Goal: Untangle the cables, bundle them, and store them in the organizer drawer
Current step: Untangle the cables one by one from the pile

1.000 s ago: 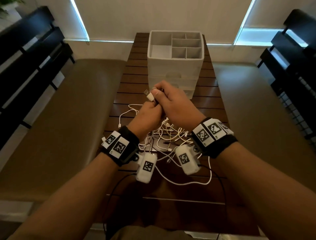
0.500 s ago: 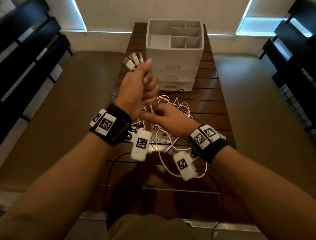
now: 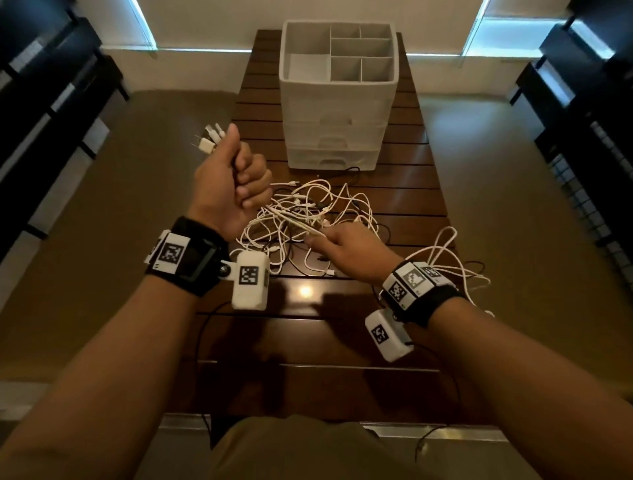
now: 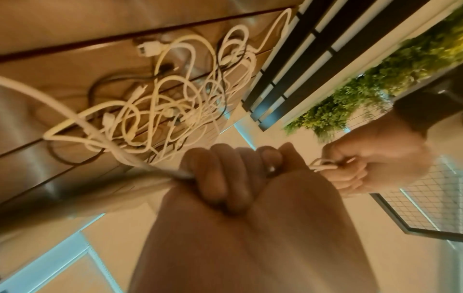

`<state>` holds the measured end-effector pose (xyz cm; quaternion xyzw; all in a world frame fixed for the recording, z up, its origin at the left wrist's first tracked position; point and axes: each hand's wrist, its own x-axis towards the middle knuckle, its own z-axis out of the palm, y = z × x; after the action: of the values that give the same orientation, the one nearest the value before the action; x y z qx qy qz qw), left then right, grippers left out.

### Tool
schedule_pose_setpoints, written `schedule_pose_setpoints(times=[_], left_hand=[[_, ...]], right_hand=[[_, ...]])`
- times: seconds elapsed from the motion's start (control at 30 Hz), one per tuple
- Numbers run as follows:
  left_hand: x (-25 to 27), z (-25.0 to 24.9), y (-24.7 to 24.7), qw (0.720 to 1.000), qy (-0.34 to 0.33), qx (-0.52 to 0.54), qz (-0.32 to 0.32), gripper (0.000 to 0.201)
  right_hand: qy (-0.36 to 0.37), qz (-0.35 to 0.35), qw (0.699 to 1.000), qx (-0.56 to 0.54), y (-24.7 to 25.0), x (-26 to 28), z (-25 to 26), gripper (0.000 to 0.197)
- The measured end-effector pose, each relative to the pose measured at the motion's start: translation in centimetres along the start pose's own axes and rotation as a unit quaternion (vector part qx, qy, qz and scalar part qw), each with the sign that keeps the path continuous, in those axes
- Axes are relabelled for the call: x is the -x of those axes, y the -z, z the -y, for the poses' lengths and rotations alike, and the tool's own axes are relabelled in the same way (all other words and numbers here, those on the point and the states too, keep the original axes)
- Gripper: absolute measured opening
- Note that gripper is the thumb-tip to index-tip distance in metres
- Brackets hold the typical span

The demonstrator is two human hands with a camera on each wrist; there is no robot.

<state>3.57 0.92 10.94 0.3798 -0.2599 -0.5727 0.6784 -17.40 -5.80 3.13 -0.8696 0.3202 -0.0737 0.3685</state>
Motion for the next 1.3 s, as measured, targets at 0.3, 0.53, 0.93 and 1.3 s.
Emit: schedule_pose_setpoints(times=[0.3, 0.53, 0.93, 1.3], left_hand=[[0.8, -1.5, 0.5, 0.995, -0.02, -0.044, -0.092, 0.054], [1.2, -6.5, 3.6, 0.99, -0.055, -0.057, -0.117, 0.051], [1.4, -3.1, 3.4, 0.992, -0.014, -0.075, -0.099, 0.053], [3.5, 1.5, 3.2, 0.994, 0.056, -0.071, -0.064, 0.058]], right_hand=[[-0.034, 0.08, 0.996, 0.02, 0.1, 1.7, -1.6, 0.054], [-0.131, 0.095, 0.983, 0.088, -0.3, 4.0, -6.3, 0.066], [-0.174, 0.174, 0.953, 0.175, 0.5, 4.6, -7.4, 0.056], [-0.099, 0.05, 0.974, 0.196, 1.7, -2.3, -6.1, 0.042]])
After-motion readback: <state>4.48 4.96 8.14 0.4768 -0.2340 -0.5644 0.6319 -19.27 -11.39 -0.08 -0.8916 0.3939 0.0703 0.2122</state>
